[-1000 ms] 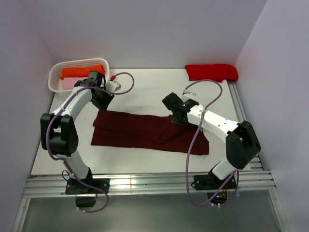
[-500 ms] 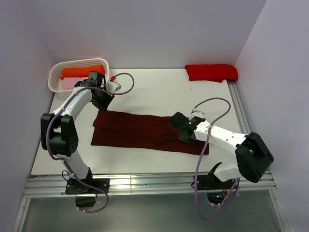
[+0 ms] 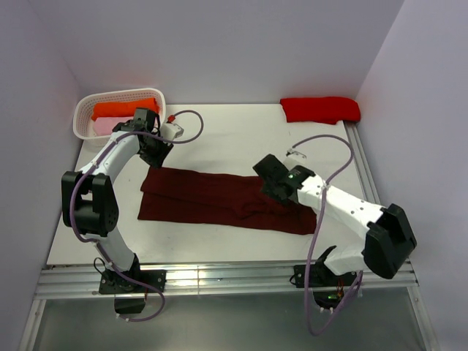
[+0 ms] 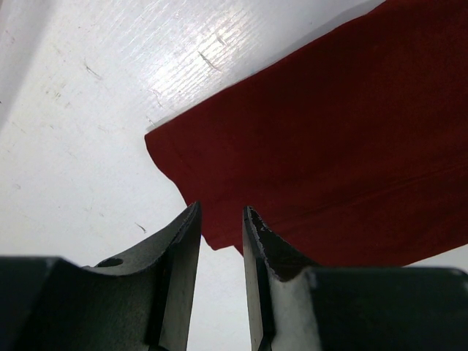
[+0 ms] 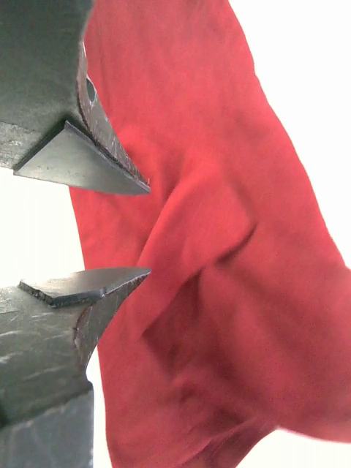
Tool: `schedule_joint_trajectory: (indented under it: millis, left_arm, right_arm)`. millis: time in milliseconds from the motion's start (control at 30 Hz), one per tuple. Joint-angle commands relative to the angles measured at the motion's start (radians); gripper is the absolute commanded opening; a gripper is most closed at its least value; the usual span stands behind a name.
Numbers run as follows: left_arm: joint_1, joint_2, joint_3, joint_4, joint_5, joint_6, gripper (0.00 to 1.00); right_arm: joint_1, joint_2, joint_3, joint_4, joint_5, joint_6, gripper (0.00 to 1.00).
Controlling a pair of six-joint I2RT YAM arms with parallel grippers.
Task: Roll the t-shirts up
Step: Fold the tshirt
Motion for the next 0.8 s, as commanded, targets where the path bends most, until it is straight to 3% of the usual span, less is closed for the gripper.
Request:
schedule_joint_trajectory:
  millis: [0, 267, 533, 767]
  left_arm:
    - [0.001, -0.003, 0.010, 0.007, 0.029, -0.007, 0.35]
    - [0.001, 0.003, 0.019, -0.002, 0.023, -0.004, 0.35]
    - [0.001, 0.006, 0.020, -0.002, 0.012, -0.004, 0.35]
    - [0.001, 0.006, 0.025, -0.004, 0.015, -0.009, 0.35]
  right_arm:
    - [-0.029, 0.111, 0.097, 0.025, 0.026, -0.080, 0.52]
    - [-0.098, 0.303, 0.117, 0.147, -0.074, -0.178, 0.55]
    - [-0.100, 0.305, 0.083, 0.210, -0.111, -0.181, 0.56]
    - [-0.087, 0.225, 0.042, 0.211, -0.112, -0.172, 0.40]
